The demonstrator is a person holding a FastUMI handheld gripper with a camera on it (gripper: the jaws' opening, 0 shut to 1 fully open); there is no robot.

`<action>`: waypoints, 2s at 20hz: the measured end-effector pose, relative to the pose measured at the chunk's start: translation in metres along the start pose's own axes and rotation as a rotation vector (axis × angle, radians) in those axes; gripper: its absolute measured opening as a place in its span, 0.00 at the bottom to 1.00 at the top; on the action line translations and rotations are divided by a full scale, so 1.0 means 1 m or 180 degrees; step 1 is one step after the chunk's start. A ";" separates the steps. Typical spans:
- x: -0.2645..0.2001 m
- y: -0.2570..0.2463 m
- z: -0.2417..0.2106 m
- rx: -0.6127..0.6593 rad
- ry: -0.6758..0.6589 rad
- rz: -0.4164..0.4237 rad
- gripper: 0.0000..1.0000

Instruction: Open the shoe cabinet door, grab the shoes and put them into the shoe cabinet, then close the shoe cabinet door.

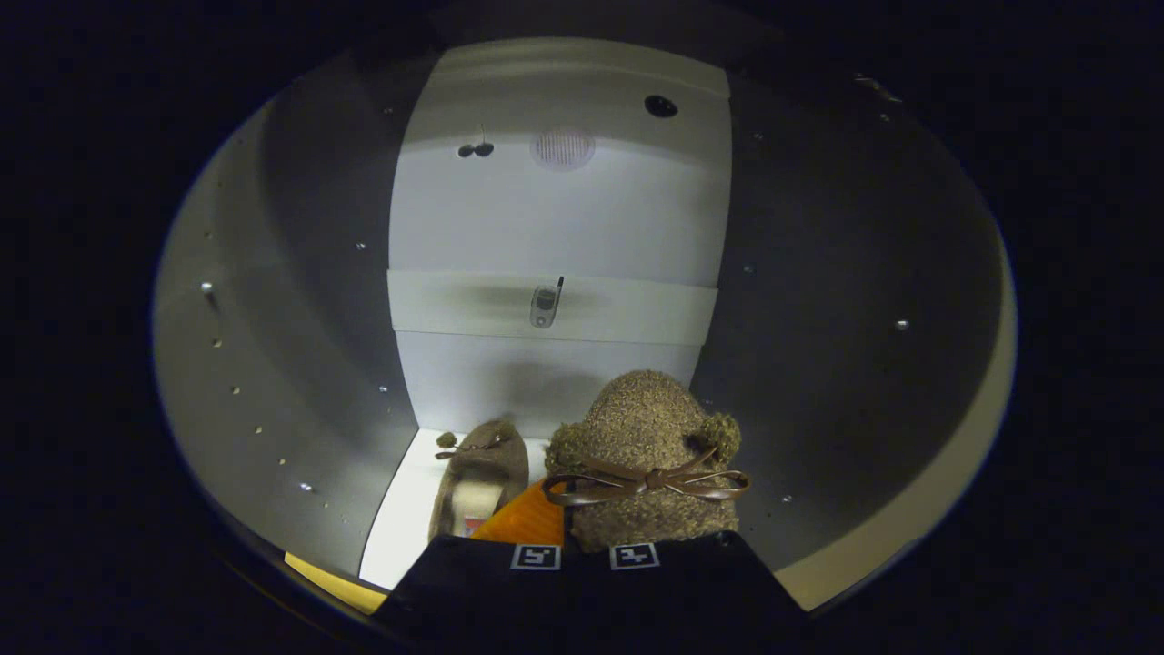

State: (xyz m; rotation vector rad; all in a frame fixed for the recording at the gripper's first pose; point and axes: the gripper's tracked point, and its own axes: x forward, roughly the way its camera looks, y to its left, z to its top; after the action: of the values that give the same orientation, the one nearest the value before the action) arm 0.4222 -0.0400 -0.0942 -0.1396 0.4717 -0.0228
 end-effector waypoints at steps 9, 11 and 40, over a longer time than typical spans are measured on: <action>0.099 -0.013 -0.066 0.0201 0.0624 -0.0020 0.05; 0.112 -0.013 -0.077 0.0193 0.0711 -0.0011 0.05; 0.000 -0.004 -0.041 0.0398 0.0325 0.0115 1.00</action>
State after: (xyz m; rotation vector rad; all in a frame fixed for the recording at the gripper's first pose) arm 0.4031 -0.0489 -0.1298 -0.0070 0.5731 -0.0241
